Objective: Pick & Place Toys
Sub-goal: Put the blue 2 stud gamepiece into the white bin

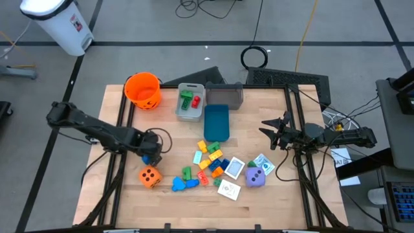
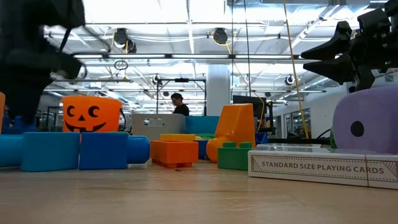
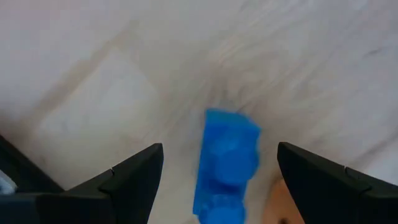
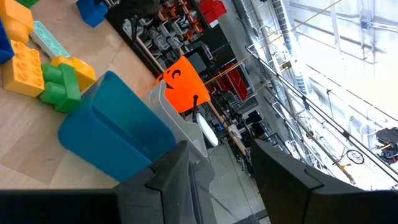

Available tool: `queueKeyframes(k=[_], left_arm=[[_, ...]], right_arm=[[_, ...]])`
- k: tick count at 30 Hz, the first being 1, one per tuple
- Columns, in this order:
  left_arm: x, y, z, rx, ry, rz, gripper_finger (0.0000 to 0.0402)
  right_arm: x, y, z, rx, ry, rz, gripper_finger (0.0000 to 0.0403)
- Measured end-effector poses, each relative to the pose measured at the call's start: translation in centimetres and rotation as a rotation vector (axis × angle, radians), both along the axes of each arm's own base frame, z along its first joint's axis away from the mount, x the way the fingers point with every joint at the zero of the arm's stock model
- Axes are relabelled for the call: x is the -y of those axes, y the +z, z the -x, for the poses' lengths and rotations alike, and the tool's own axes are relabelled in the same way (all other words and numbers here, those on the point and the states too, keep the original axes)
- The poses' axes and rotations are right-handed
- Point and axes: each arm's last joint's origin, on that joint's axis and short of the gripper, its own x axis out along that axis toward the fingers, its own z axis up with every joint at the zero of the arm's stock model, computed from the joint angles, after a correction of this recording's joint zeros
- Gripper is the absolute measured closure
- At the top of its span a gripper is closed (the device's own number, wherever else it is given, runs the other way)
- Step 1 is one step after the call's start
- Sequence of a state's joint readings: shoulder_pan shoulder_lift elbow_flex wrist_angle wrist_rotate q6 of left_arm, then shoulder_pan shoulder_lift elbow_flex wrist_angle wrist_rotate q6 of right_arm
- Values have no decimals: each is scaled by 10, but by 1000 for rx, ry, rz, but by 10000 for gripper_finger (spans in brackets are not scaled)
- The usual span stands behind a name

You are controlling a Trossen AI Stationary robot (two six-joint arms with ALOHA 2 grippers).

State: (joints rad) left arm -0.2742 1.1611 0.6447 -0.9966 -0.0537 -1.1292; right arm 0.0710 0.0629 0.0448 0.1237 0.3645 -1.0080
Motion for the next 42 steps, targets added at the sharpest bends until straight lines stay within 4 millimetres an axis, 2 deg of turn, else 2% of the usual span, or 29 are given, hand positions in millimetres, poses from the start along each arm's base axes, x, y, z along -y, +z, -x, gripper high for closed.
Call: queueKeyframes(k=[6,14,17,22,27,36,42], left_arm=[[7,-22,4,2,-38,78,80],[7,-27,8,12,-88,15,89],[7,-27,8,12,-116,9,122],[7,-27,8,17,-128,-4,204],[5,-26,3,88,-122,-122,259],[0,-19,-21,337,-180,-278,246],[-16,3,-44,468,-187,-477,258]], right_arm=[[0,0,0,-1,0,0,234],[0,0,0,0,0,0,234],[0,0,0,0,0,0,234],[0,0,0,0,0,0,234],[0,0,0,0,0,0,234],[0,0,0,0,0,0,234],[0,0,0,0,0,0,234]])
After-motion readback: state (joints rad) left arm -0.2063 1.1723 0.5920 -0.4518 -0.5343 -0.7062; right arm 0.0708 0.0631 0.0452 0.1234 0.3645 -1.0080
